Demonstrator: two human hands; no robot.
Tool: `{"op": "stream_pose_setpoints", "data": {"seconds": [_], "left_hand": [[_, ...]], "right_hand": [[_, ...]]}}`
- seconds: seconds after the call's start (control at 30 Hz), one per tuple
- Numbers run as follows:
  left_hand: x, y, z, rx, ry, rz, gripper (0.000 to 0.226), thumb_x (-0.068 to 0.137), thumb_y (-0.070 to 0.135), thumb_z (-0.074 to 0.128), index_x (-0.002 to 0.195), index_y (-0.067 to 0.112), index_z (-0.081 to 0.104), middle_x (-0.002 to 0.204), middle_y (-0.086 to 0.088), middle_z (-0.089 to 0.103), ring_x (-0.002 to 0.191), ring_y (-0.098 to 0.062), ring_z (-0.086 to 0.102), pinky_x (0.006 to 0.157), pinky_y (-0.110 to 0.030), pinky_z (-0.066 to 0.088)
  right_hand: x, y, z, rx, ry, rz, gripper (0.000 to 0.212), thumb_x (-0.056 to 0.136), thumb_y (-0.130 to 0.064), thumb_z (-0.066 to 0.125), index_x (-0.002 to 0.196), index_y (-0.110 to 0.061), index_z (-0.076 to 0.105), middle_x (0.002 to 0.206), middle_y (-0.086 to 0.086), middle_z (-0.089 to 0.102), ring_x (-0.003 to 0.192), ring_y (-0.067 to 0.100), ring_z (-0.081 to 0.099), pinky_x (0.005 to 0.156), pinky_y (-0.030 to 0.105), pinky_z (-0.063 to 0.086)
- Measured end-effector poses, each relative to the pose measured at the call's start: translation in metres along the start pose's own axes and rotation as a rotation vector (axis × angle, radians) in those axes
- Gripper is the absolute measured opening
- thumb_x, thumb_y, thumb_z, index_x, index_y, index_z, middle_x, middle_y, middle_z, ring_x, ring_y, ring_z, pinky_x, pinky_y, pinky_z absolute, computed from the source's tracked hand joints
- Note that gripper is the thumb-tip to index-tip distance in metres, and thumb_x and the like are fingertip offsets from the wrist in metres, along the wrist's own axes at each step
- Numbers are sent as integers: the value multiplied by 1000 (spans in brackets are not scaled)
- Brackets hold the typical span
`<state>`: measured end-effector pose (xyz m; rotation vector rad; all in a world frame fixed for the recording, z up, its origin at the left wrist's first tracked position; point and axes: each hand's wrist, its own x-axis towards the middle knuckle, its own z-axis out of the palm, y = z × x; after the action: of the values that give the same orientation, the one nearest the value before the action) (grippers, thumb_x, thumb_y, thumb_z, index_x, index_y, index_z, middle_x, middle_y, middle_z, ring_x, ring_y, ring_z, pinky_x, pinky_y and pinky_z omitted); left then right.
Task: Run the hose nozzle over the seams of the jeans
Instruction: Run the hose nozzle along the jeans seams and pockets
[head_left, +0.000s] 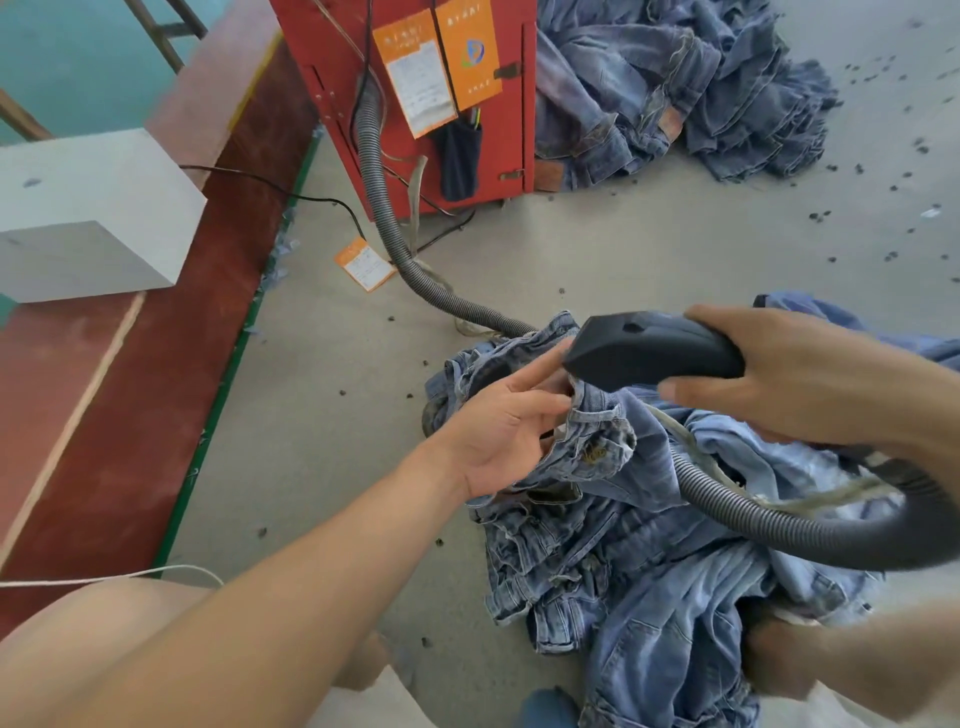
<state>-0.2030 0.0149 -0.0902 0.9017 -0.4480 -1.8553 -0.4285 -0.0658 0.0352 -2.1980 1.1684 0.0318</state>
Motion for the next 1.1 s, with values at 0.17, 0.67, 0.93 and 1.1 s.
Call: {"op": "stream_pose_setpoints", "data": {"seconds": [0.17,0.67,0.93,1.1], "left_hand": [[0,-4,5,1,51,5,56,99,-13,46,147,15,56,130,-1,71,111,-13,69,96,-28,54],[-2,-7,10,-23,178,-20,50,98,-13,49,143,7,59,146,-17,59,138,-34,54,120,-51,37],[-1,0,9,10,198,-15,43,98,-4,50,140,4,60,135,-23,61,122,-36,54,119,-57,37],[1,-5,9,33,236,21,35,96,-11,53,118,8,71,111,-13,72,101,-28,67,100,-46,53]], "right_hand": [[14,1,13,-61,113,35,19,90,-49,68,97,-36,57,60,-6,62,46,4,58,49,25,39],[22,9,12,34,191,69,18,90,-48,69,95,-35,58,56,-9,64,42,8,58,43,24,44],[7,25,-7,168,148,57,16,89,-52,71,93,-44,58,56,9,65,40,25,60,39,33,50],[9,28,-13,115,-19,67,21,86,-54,73,99,-44,61,54,5,66,41,20,60,42,29,50]]}}
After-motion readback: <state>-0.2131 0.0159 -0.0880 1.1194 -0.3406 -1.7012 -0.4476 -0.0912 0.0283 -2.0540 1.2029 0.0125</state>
